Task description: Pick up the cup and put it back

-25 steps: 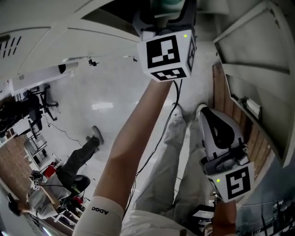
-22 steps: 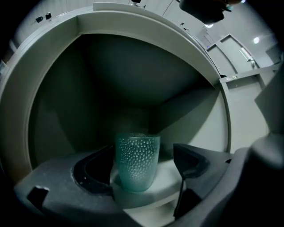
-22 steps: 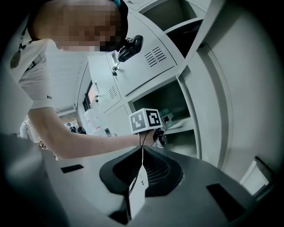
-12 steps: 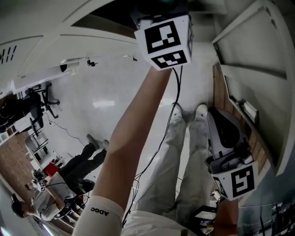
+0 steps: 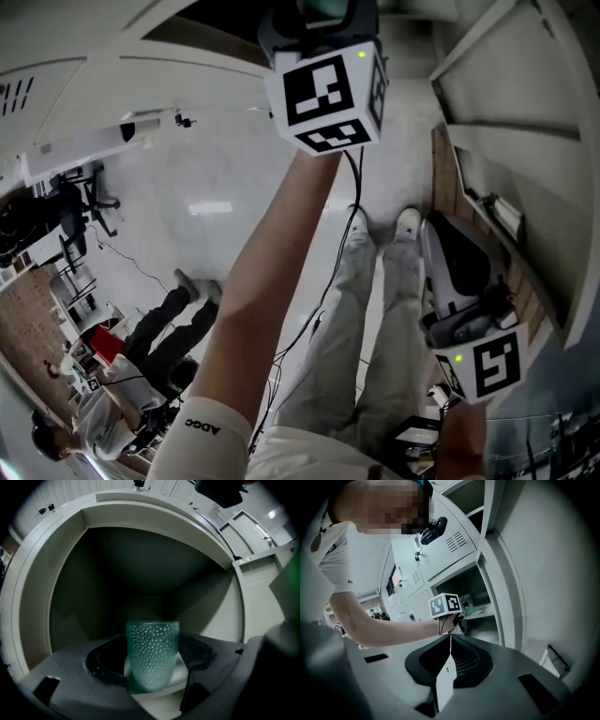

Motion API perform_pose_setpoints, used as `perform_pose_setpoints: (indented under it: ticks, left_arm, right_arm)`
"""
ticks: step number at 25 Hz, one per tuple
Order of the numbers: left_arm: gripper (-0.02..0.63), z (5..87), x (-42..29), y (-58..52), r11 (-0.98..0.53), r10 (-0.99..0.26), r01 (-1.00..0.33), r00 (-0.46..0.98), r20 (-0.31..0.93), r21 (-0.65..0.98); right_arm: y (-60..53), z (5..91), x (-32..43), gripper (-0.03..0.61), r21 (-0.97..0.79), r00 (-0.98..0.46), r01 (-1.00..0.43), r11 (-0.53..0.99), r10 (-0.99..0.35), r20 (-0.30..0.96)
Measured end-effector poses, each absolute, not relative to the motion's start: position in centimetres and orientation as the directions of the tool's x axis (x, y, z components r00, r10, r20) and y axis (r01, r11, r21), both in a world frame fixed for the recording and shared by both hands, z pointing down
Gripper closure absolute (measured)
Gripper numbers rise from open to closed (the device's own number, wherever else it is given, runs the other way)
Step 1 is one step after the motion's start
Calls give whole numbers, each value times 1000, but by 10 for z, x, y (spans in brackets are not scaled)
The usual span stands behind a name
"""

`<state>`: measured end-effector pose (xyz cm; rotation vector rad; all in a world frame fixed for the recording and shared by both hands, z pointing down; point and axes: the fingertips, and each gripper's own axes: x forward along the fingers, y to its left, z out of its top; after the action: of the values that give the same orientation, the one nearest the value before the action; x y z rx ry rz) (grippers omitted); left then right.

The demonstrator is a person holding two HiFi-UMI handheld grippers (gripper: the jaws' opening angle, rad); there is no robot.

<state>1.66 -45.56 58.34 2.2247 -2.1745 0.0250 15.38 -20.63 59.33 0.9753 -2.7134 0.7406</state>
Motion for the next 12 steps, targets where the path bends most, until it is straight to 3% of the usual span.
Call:
perform_pose_setpoints:
  ticks: [12]
  left_arm:
    - [272, 561, 25, -380, -96, -995, -993, 97, 17, 73]
  right_arm:
    - [-193, 583, 146, 552, -385, -787, -617, 687, -538, 302]
